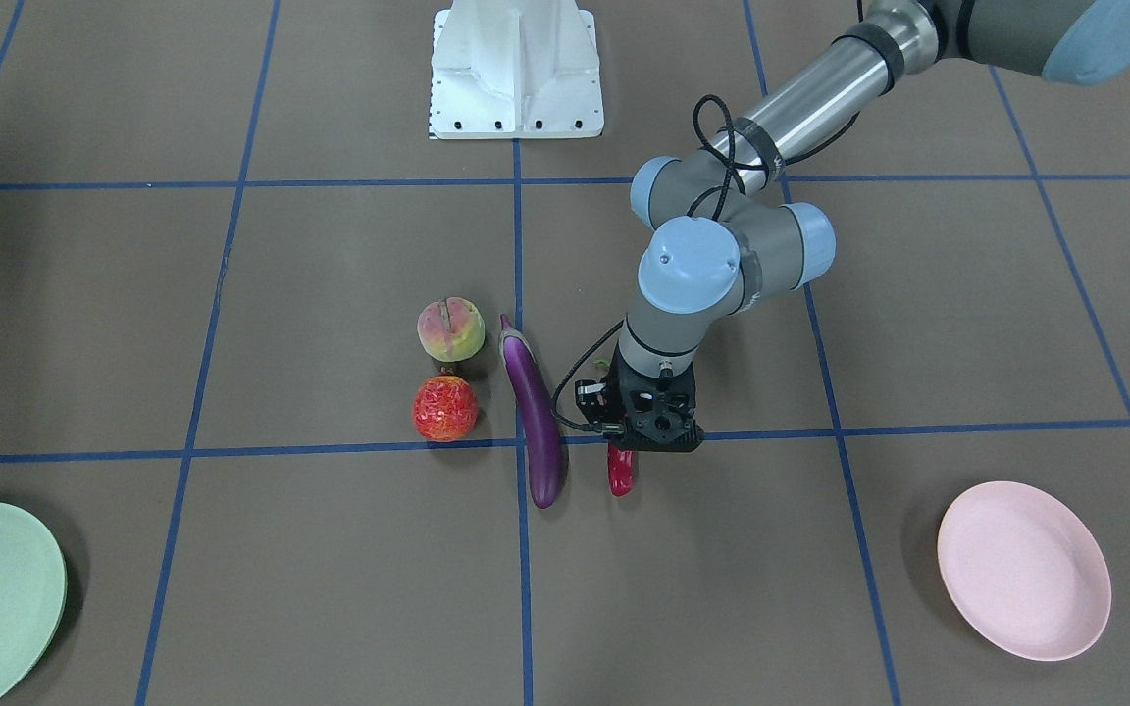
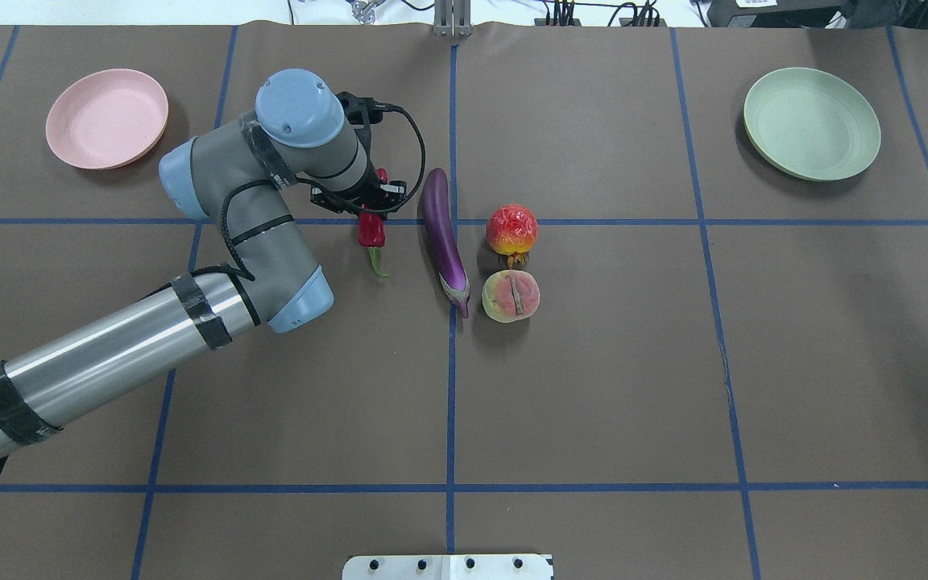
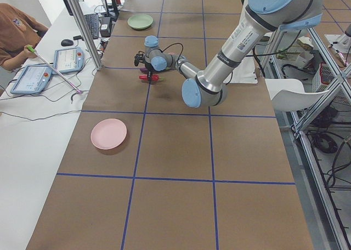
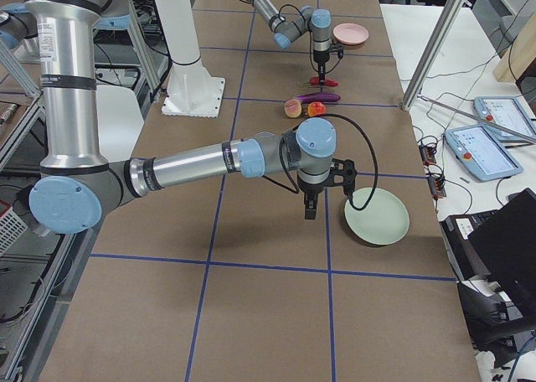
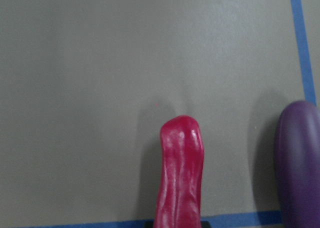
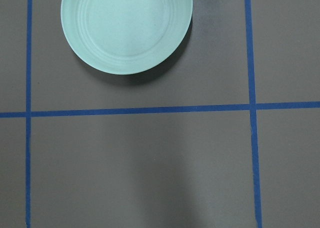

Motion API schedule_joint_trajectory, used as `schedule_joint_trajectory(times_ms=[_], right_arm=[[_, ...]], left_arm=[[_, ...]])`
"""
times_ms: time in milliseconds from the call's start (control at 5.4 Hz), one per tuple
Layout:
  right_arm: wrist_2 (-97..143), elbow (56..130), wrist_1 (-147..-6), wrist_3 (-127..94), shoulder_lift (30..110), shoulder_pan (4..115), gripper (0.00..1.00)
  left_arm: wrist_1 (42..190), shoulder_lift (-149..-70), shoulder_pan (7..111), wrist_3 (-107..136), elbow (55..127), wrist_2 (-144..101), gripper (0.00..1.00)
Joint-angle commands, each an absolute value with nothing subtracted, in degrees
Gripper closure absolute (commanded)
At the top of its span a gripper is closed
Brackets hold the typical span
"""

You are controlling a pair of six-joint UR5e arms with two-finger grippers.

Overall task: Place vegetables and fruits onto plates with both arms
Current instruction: 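Carry chili onto pink plate with left gripper while right arm reaches out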

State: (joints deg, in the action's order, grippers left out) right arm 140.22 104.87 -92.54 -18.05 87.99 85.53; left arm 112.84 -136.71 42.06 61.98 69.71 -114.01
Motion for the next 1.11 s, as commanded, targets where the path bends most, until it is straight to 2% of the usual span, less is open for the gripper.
schedule_joint_trajectory(times_ms=[0,370,556,926], right_arm=[[140.4,104.5,-92.5,-25.2,80.9,82.7,0.00],[139.6,101.6,-92.7,-37.5,70.2,74.7,0.00],[134.4,102.1,-92.5,-48.5,66.3,68.4,0.00],[126.2,100.5,-92.5,-59.5,59.5,57.8,0.01]], left_arm=[[112.8,-132.2,48.8,61.7,74.4,-120.6,1.00],[111.1,-129.0,57.2,58.2,73.7,-124.3,1.00],[104.3,-129.0,61.0,48.8,73.3,-125.1,1.00],[101.7,-129.5,67.9,41.4,64.5,-124.5,1.00]])
